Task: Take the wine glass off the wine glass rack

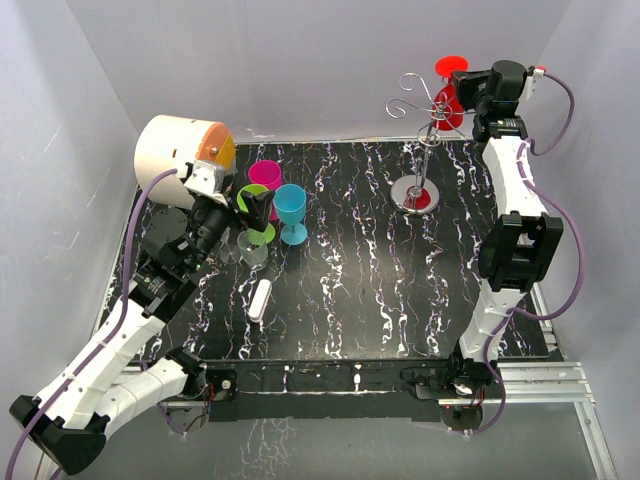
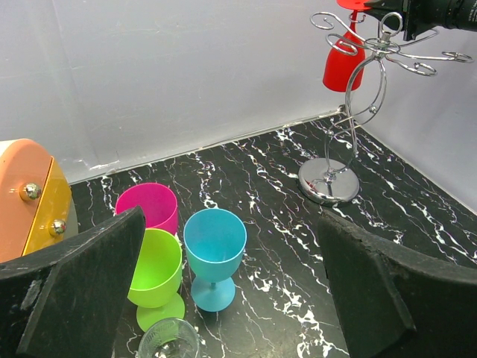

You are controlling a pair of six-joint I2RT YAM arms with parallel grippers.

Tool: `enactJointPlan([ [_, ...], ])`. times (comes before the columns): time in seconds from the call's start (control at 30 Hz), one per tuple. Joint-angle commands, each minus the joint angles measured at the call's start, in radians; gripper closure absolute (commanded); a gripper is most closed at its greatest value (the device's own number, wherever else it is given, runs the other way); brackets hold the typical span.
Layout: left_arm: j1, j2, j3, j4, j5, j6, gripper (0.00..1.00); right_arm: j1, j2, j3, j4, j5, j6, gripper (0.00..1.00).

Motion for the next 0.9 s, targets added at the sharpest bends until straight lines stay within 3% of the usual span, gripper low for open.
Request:
enactJointPlan([
  [0.0,-0.006,-0.015,0.007,0.031,-0.009,0.005,0.01,-0.01,-0.011,0.069,0.04,0.058,0.0,1.0],
  [0.87,-0.007,-0.016,0.009,0.028,0.0,0.001,0.01,-0.02,-0.155,-0.048,0.001,0.049,-0.043,1.0],
])
